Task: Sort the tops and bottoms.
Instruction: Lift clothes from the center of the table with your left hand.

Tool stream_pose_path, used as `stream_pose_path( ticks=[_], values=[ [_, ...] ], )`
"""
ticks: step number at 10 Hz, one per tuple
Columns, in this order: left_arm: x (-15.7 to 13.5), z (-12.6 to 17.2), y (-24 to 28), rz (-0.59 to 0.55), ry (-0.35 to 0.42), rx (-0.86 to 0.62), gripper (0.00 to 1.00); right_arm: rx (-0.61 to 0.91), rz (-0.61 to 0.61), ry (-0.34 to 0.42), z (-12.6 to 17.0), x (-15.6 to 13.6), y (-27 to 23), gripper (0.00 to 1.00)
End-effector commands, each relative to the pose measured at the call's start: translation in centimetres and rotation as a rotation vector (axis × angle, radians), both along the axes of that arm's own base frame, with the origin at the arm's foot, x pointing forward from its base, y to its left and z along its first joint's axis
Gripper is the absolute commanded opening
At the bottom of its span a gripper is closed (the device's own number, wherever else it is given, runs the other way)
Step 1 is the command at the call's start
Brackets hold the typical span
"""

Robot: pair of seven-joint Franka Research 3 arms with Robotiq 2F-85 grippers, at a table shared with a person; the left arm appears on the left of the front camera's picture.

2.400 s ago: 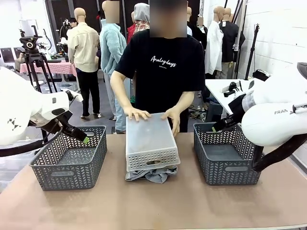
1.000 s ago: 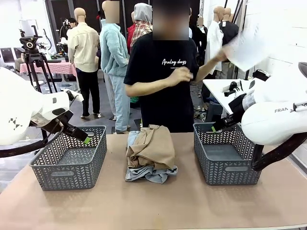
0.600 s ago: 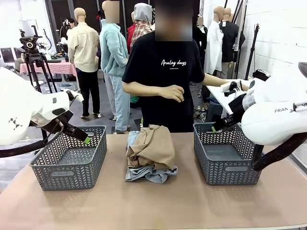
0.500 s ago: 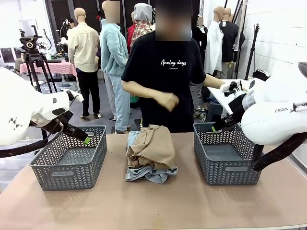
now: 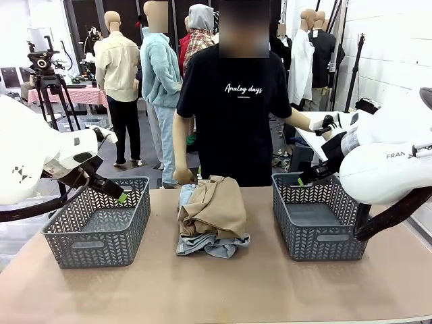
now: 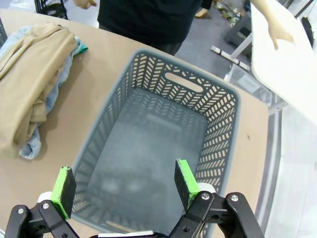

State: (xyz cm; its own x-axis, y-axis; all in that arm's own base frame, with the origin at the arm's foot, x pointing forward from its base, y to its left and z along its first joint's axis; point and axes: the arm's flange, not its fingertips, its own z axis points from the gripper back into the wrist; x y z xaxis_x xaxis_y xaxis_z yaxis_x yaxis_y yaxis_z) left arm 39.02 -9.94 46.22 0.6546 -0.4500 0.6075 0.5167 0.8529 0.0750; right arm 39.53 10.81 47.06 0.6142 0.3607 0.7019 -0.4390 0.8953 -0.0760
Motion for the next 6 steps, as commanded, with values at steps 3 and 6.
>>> stream_pose_path(
  ticks=[3, 6],
  values=[
    [0.02, 0.04, 0.20, 0.003, -0.001, 0.011, 1.00, -0.007, 0.003, -0.001, -0.08, 0.06, -0.07, 1.00],
    [0.02, 0.04, 0.20, 0.003, -0.001, 0.011, 1.00, -0.007, 0.003, -0.001, -0.08, 0.06, -0.07, 1.00]
  ],
)
